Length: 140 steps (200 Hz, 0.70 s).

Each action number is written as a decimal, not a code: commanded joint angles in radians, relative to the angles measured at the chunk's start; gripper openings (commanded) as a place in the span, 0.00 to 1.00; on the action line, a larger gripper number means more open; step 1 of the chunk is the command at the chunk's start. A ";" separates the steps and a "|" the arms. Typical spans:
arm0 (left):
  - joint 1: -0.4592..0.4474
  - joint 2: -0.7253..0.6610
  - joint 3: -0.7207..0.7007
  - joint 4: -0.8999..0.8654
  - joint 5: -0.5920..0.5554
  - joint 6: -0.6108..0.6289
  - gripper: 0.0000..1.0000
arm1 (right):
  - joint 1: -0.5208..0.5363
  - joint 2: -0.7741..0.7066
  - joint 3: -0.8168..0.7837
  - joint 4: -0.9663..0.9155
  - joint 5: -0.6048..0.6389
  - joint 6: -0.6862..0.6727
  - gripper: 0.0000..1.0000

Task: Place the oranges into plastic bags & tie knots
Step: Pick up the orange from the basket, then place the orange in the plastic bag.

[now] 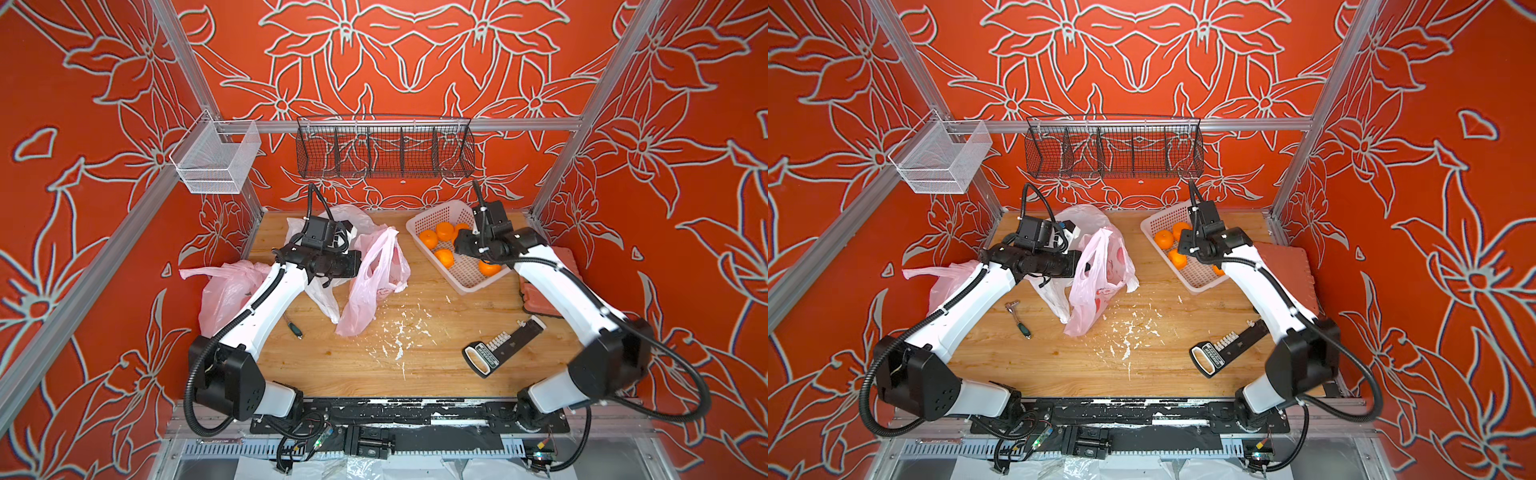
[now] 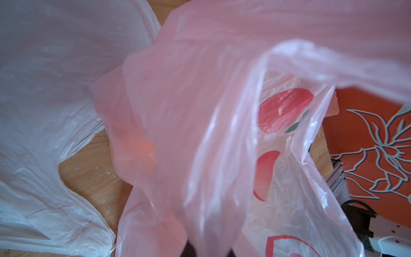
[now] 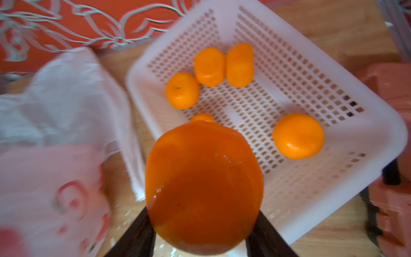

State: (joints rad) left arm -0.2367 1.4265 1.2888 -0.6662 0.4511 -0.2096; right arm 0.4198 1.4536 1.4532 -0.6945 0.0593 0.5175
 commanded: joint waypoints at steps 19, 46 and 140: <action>0.004 0.014 0.032 0.005 0.020 0.001 0.00 | 0.182 -0.122 -0.037 0.071 -0.211 0.067 0.58; 0.004 0.014 0.034 -0.001 0.019 0.001 0.00 | 0.283 -0.090 -0.014 0.141 -0.338 0.098 0.58; 0.053 -0.051 -0.046 0.046 0.040 -0.036 0.00 | 0.335 0.288 0.145 0.292 -0.427 0.122 0.67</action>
State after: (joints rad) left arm -0.2131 1.4162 1.2728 -0.6456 0.4648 -0.2253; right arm 0.7479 1.6844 1.5242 -0.4530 -0.3267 0.6258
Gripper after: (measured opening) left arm 0.047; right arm 0.620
